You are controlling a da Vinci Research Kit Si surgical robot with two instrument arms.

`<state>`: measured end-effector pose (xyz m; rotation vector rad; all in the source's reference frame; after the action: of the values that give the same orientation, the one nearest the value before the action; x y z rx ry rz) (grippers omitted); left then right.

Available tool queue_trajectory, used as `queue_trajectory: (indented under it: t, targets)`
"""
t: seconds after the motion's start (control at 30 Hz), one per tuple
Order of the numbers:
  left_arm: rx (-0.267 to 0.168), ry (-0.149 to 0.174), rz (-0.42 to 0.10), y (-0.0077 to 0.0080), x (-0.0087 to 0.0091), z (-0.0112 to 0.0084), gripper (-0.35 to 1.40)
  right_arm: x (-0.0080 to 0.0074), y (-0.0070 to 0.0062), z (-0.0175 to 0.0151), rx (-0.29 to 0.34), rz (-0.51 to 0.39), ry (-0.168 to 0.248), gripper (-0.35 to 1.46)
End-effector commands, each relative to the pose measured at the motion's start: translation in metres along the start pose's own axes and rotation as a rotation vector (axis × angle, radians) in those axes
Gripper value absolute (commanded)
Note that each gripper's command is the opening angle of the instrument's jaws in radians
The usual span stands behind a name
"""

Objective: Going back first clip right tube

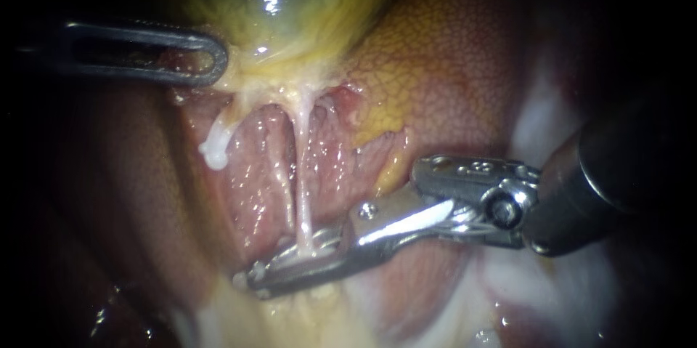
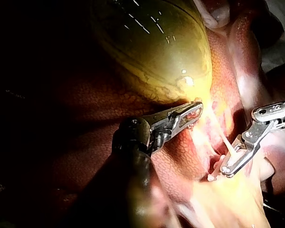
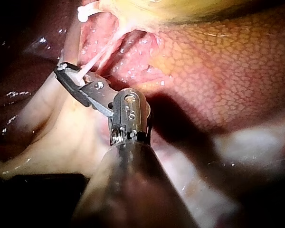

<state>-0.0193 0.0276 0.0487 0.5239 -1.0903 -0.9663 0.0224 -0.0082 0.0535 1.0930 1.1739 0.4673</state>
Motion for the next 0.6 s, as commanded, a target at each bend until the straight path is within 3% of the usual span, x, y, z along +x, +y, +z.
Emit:
queue_trajectory:
  t: [0.03,0.1,0.17,0.27,0.47,0.6]
  targets:
    - [0.000,0.000,0.001,0.0000,0.0000,0.0000,-0.35,0.0000,0.0000,-0.0001,-0.003,0.001,0.001,-0.35]
    - [0.000,0.000,0.001,0.0000,0.0000,0.0000,-0.35,0.0001,0.0001,-0.0001,-0.003,-0.011,0.001,-0.29]
    - [0.001,0.000,0.001,0.0000,0.0000,-0.0001,-0.35,-0.0001,0.0003,0.0001,-0.020,-0.107,0.005,0.10]
    - [0.000,0.000,0.001,0.0000,0.0000,-0.0001,-0.35,-0.0004,0.0008,0.0004,-0.092,-0.144,0.033,0.37]
    - [0.001,0.001,0.001,0.0000,0.0001,-0.0003,-0.35,-0.0008,0.0019,0.0001,-0.246,-0.293,0.068,0.50]
    - [0.002,0.001,0.001,0.0000,0.0001,-0.0003,-0.35,-0.0014,0.0015,-0.0013,-0.314,-0.370,0.070,0.50]
